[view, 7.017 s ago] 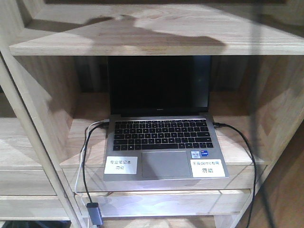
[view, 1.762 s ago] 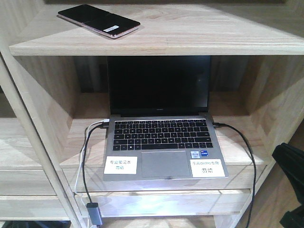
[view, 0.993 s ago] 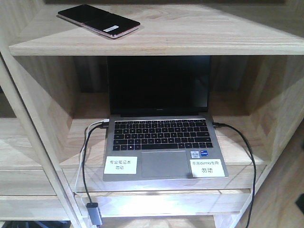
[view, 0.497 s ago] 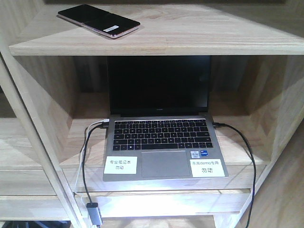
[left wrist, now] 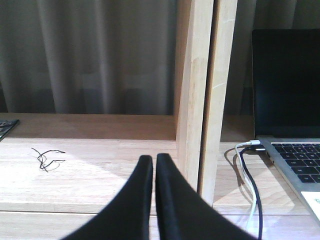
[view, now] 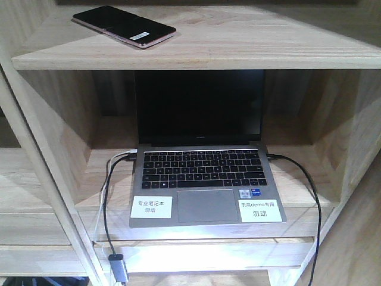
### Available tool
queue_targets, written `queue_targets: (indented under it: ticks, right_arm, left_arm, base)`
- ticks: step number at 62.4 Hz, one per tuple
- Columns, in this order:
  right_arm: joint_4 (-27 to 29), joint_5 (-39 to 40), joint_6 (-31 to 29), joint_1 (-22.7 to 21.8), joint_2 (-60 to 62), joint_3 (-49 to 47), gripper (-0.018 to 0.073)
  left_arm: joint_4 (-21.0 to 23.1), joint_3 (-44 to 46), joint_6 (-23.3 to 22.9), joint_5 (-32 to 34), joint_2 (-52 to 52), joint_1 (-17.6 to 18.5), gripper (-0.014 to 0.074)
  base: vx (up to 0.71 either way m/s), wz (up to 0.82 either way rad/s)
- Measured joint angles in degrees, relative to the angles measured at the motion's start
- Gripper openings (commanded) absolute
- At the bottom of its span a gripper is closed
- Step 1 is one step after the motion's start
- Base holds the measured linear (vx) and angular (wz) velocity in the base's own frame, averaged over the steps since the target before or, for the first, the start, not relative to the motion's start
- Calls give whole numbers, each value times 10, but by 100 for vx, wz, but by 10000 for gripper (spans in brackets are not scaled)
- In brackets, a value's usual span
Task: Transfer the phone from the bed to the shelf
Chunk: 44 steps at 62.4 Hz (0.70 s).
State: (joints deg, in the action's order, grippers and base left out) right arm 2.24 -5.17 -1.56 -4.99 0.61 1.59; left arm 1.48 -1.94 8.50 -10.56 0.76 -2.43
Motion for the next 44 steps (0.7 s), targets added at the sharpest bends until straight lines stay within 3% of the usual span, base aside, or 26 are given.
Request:
queue_targets:
  ticks: [44]
  right_arm:
    - [0, 0, 0, 0, 0, 0, -6]
  left_arm:
    - [0, 0, 0, 0, 0, 0, 1]
  base:
    - [0, 0]
